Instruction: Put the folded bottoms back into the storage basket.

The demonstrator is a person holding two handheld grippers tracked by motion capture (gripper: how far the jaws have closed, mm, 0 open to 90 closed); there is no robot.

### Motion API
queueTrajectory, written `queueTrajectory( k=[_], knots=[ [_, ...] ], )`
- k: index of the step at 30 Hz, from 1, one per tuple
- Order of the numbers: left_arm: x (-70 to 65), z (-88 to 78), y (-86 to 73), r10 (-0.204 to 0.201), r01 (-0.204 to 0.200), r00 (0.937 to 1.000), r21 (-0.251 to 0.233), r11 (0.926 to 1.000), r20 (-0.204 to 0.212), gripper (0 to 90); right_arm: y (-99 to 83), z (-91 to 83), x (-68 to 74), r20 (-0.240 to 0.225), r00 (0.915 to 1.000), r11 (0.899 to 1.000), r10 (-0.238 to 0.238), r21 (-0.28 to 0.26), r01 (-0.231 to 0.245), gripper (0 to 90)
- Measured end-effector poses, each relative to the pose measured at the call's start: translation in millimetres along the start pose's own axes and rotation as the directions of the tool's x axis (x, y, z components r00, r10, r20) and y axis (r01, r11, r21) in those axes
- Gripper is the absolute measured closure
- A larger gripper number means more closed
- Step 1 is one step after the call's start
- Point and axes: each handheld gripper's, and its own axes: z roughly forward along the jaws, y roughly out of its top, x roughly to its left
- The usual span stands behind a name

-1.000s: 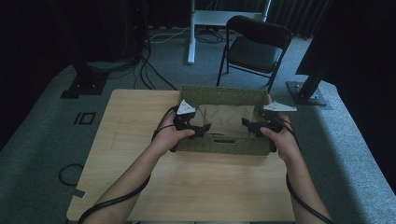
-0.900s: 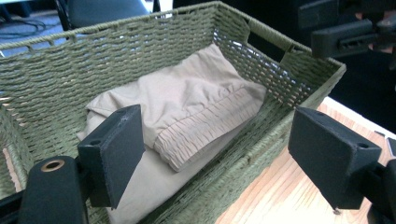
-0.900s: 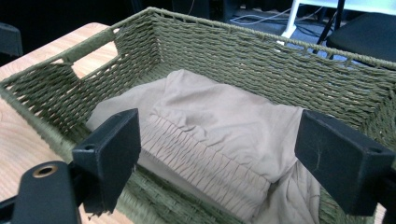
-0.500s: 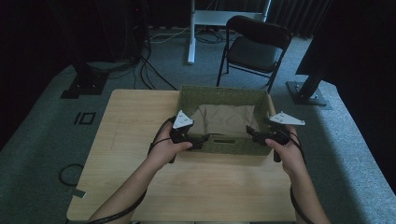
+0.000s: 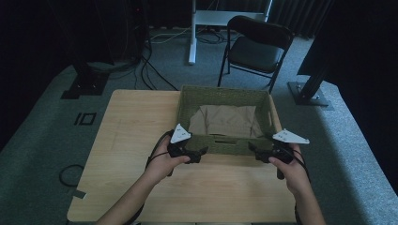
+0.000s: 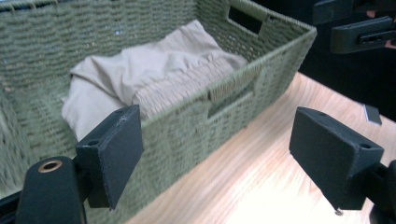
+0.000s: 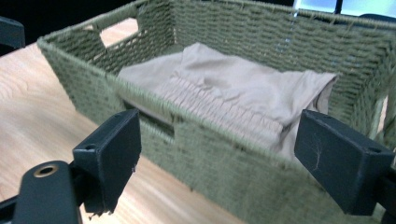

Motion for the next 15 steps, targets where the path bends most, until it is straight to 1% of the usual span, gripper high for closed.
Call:
queueTrajectory(
  k=[3,4,6,7,9,15],
  knots=[
    [-1.0,-0.8,-7.2,-0.009,0.009,0.9999,0.006,0.9999,0.015,18.5,-10.0,-0.6,2.8,-0.010,0.9999,1.000,0.002,0.011,-0.002,14.4],
    [-1.5,-0.9,-9.7,-0.011,0.011,0.9998,0.006,0.9999,0.015,18.6,-13.5,-0.5,3.8,-0.018,0.9997,1.000,0.013,0.014,-0.013,14.4],
    [-2.3,-0.9,-15.5,-0.004,0.004,0.9999,0.018,0.9998,0.011,18.6,-20.2,-0.2,5.6,-0.037,0.9991,1.000,0.022,0.016,-0.021,14.4],
    [-2.7,-0.5,-18.8,-0.006,0.006,0.9999,0.024,0.9997,0.014,18.5,-23.5,0.2,6.3,-0.038,0.9990,0.999,0.026,0.020,-0.025,14.4],
    [-3.3,0.4,-25.5,-0.012,0.011,0.9998,0.031,0.9995,0.019,18.5,-30.1,1.8,6.9,-0.043,0.9988,0.999,0.022,0.031,-0.020,14.4],
    [-2.6,3.3,-45.1,-0.008,0.006,0.9995,0.075,0.9972,0.031,18.5,-47.9,8.5,4.9,-0.029,0.9992,0.997,0.027,0.070,-0.025,14.4]
  ],
)
